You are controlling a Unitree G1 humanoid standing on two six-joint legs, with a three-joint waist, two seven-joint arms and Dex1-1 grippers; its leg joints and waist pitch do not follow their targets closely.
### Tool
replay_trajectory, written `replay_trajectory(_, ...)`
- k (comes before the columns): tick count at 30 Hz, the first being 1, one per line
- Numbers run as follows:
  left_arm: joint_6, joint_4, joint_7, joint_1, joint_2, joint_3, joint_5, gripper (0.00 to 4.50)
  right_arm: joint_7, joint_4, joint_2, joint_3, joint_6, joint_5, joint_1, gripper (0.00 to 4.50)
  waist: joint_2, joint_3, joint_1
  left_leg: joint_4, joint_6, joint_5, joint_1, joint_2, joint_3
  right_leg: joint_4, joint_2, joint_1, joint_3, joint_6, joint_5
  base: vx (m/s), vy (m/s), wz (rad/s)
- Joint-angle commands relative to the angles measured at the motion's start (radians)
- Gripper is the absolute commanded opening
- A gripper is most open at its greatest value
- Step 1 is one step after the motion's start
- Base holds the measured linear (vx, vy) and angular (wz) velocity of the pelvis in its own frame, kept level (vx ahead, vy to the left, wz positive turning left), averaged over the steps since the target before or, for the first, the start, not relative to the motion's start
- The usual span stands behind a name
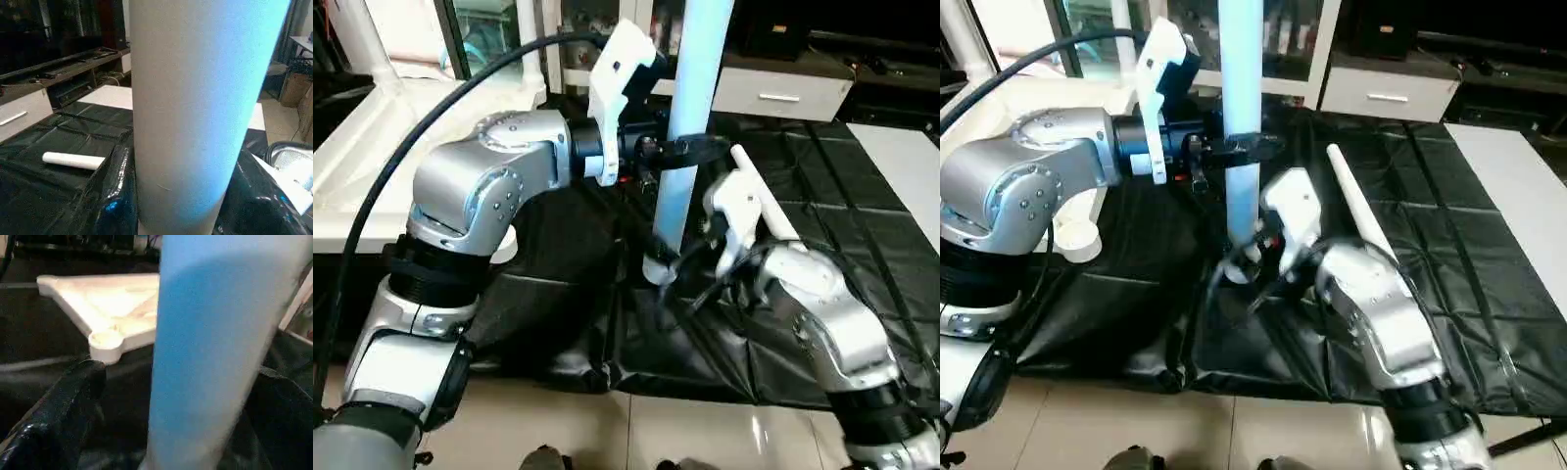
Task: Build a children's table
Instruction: Pick table leg
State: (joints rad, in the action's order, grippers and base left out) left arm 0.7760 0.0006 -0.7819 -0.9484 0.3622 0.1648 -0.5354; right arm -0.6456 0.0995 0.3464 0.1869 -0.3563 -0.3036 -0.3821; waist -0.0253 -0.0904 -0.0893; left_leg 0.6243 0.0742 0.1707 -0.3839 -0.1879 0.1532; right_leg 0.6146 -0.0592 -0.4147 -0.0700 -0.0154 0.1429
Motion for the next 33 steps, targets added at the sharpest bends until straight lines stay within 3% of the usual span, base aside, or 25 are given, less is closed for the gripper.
replay_trajectory(1, -0.013, 0.000, -0.005, -0.009, 0.000, -0.006, 0.007, 1.72, -0.019, 0.028, 0.015, -0.004, -0.019, -0.011, 0.011, 4.50, 0.010, 0.089, 0.002, -0.079, 0.020, 0.257, 0.014, -0.029, -0.004, -0.077, -0.071, 0.059, 0.043, -0.147, 0.363, 0.000, 0.000, 0.00)
replay_trajectory(7, 0.010, 0.005, -0.037, -0.010, -0.001, -0.033, -0.031, 1.72, -0.068, 0.050, 0.053, -0.060, -0.072, -0.067, 0.005, 4.50, 0.008, 0.090, 0.000, -0.076, 0.014, 0.260, 0.015, -0.027, -0.004, -0.084, -0.072, 0.058, 0.041, -0.134, 0.411, 0.000, 0.000, 0.00)
replay_trajectory(16, 0.123, -0.012, -0.066, -0.008, 0.008, -0.055, -0.101, 1.72, -0.184, 0.044, 0.148, -0.108, -0.159, -0.153, -0.031, 4.50, 0.006, 0.091, -0.003, -0.073, 0.005, 0.249, 0.015, -0.028, -0.003, -0.081, -0.071, 0.058, 0.040, -0.149, 0.394, 0.000, 0.000, 0.00)
replay_trajectory(19, 0.147, -0.012, -0.063, -0.014, 0.005, -0.068, -0.119, 1.72, -0.215, 0.045, 0.164, -0.104, -0.188, -0.172, -0.035, 4.50, 0.005, 0.092, -0.004, -0.071, 0.000, 0.233, 0.014, -0.027, -0.002, -0.081, -0.072, 0.060, 0.039, -0.154, 0.393, 0.000, 0.000, 0.00)
replay_trajectory(20, 0.161, -0.006, -0.053, -0.019, -0.001, -0.079, -0.129, 1.72, -0.233, 0.049, 0.172, -0.099, -0.201, -0.184, -0.034, 4.50, -0.001, 0.092, -0.004, -0.070, -0.002, 0.230, 0.014, -0.028, -0.001, -0.082, -0.071, 0.058, 0.039, -0.153, 0.393, 0.000, 0.000, 0.00)
replay_trajectory(25, 0.184, 0.010, -0.044, -0.032, -0.009, -0.103, -0.144, 1.72, -0.297, 0.063, 0.204, -0.072, -0.238, -0.216, -0.023, 4.50, 0.000, 0.092, -0.007, -0.069, -0.009, 0.219, 0.013, -0.027, -0.001, -0.082, -0.072, 0.060, 0.038, -0.150, 0.400, 0.000, 0.000, 0.00)
replay_trajectory(33, 0.220, 0.005, -0.035, -0.039, -0.014, -0.120, -0.165, 1.72, -0.294, 0.031, 0.197, -0.054, -0.239, -0.178, -0.037, 4.50, 0.002, 0.091, -0.006, -0.070, -0.002, 0.226, 0.013, -0.027, -0.003, -0.087, -0.073, 0.058, 0.036, -0.139, 0.429, 0.000, 0.000, 0.00)
